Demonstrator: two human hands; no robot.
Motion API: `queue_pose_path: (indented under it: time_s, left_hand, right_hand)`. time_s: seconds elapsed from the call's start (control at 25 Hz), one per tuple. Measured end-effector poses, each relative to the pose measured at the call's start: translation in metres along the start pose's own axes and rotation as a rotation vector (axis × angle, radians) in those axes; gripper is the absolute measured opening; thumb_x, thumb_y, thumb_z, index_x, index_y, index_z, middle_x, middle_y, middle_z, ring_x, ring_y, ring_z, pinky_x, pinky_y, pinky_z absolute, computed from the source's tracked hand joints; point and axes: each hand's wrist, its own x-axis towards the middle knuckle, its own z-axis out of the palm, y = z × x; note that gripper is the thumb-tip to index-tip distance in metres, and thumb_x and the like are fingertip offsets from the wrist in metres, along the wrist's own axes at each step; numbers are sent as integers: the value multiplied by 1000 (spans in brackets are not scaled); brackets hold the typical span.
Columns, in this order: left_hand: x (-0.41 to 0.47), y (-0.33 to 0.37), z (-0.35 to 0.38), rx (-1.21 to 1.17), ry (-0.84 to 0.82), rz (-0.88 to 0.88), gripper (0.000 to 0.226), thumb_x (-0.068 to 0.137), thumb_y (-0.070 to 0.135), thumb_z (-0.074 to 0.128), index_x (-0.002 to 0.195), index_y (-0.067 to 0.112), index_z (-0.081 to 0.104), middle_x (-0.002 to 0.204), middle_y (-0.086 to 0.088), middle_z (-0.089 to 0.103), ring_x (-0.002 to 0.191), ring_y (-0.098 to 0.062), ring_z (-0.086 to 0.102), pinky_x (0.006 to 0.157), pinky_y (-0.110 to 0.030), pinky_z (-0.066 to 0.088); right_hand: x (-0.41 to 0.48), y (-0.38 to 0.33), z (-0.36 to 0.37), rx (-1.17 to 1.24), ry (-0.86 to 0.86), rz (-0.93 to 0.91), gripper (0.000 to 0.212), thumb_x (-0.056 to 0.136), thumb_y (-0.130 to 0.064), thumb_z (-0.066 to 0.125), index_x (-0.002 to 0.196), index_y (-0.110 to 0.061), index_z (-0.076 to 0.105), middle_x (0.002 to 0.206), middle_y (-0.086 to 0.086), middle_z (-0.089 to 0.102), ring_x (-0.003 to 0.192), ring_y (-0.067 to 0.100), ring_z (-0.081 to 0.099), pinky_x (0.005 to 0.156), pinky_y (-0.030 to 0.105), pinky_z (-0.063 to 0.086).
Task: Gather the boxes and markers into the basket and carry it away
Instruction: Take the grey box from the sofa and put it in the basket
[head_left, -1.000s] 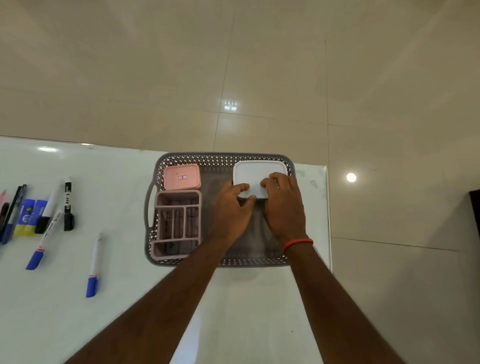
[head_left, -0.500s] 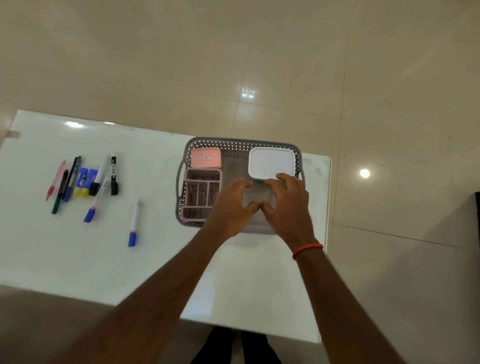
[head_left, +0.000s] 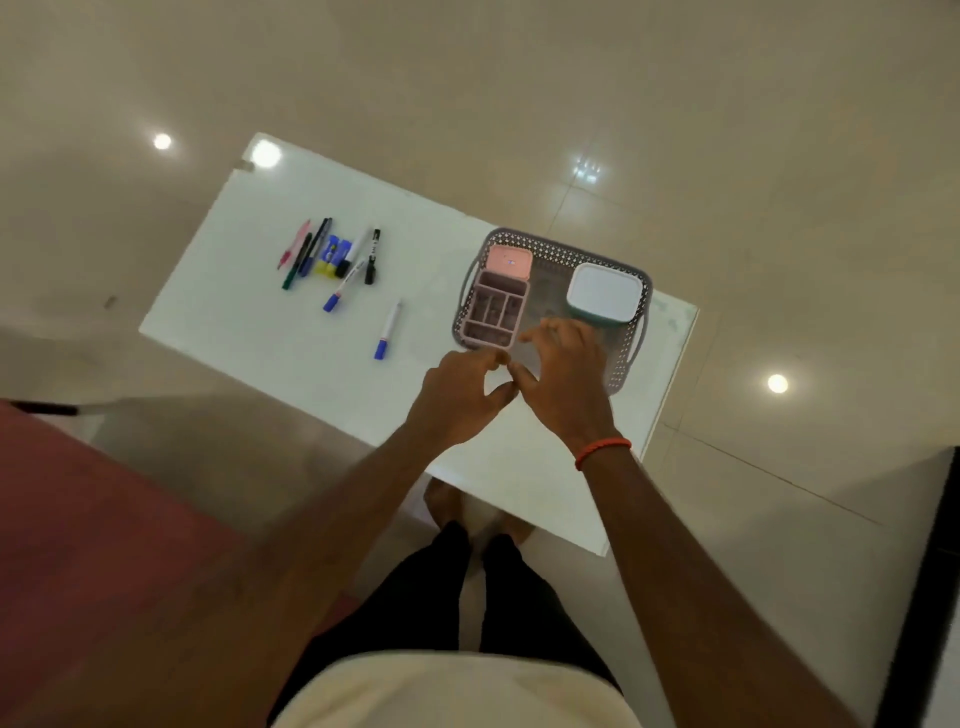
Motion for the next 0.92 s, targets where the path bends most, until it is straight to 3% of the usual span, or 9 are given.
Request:
queue_pose_path:
  time_s: [0.16,0.36,0.64,0.92]
  left_hand:
    - [-53,-7,-30,80,3,-77,52,93,54,57,136,25,55,137,4,60,128,-20,52,108,-41,37]
    - [-102,-47,-63,70,73,-156,55,94,61,46,137,26,52,134,5,61,127,-18,51,106,-43,37]
    - [-167,-132,-121,-53,294,-314,62,94,68,35,135,25,54,127,6,65,118,-18,57,103,-46,41]
    - [-237,-215,-157,-129,527,-482,75,88,80,24,128,26,58,117,8,69,116,-17,59,99,-51,43]
  right_hand:
    - [-33,-47,-9,-12,-65,-134,32,90,-30,63,120,-20,62,126,4,58,127,26,42,103,42,33]
    - [-34,-95,1,-26,-117,-254,35,92,-44,57,120,-23,61,123,1,60,126,23,44,102,40,31]
    - [-20,-200,34,-91,-186,-477,42,91,-53,56,121,-24,59,124,1,62,124,24,48,103,43,36]
    - [-34,-323,89,-128,-267,-714,36,94,-47,53,120,-24,62,123,0,61,126,23,45,100,38,29]
